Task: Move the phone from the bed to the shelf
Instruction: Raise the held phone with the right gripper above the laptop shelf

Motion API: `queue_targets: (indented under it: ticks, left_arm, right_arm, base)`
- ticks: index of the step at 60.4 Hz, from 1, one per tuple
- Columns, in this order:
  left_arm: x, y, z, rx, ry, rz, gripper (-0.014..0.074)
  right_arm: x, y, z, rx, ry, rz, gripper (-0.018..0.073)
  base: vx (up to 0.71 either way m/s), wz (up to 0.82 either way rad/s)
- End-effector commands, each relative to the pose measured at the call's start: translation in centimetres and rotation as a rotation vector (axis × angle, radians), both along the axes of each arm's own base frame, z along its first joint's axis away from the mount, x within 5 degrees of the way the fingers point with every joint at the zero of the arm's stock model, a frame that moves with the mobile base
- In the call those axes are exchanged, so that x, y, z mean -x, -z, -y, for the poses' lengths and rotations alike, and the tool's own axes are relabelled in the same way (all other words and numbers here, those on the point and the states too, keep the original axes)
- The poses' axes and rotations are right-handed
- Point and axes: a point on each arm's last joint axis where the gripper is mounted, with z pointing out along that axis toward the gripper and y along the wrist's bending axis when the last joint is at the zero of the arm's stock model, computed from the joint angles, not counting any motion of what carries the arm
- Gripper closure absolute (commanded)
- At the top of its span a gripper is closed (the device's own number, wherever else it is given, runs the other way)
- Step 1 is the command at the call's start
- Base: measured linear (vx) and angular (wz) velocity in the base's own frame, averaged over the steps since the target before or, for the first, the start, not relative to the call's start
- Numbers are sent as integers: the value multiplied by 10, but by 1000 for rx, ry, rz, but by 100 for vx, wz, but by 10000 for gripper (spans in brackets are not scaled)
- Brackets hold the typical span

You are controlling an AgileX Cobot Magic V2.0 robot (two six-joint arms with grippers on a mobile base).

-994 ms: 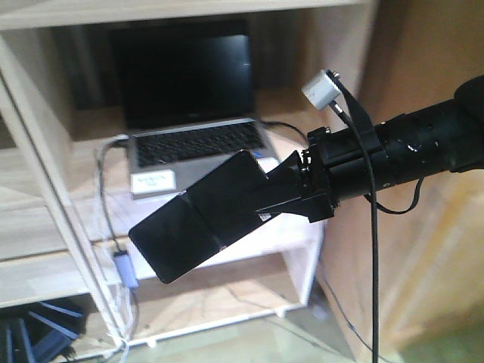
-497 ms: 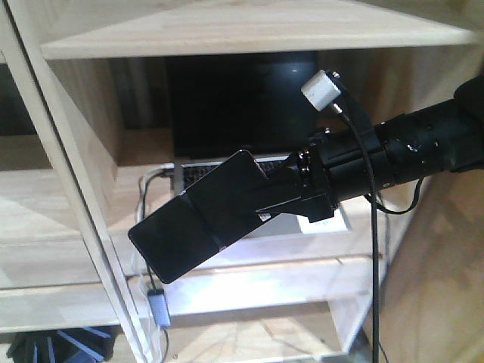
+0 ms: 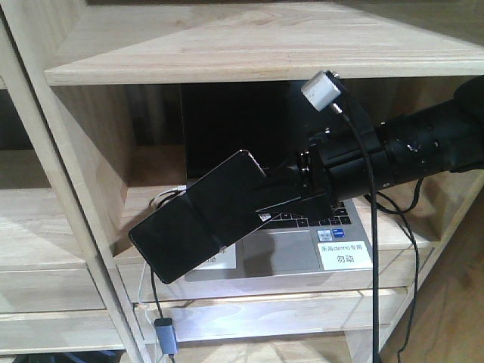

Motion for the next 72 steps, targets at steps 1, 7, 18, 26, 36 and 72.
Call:
queue_targets:
  ticks: [1,7,18,26,36,72]
  left_arm:
    - [1,-15,0,12,5,105,595]
    - [1,-15,0,12,5,105,595]
    - [1,-15,0,12,5,105,595]
    - [1,-15,0,12,5,105,595]
    - [1,-15,0,12,5,105,595]
    - [1,-15,0,12,5,105,595]
  right_arm:
    - [12,-26,-2,-109,-58,22,562]
    - [12,-26,-2,-109,-57,23,562]
    - [12,-26,-2,-109,-58,22,562]
    - [12,-26,-2,-109,-58,22,562]
    - [10,-28,-2,-137,-37,23,562]
    - [10,-28,-2,-135,-35,24,562]
  base:
    - [4,0]
    - [1,0]
    - [0,0]
    - [0,0]
    - [0,0]
    - [0,0]
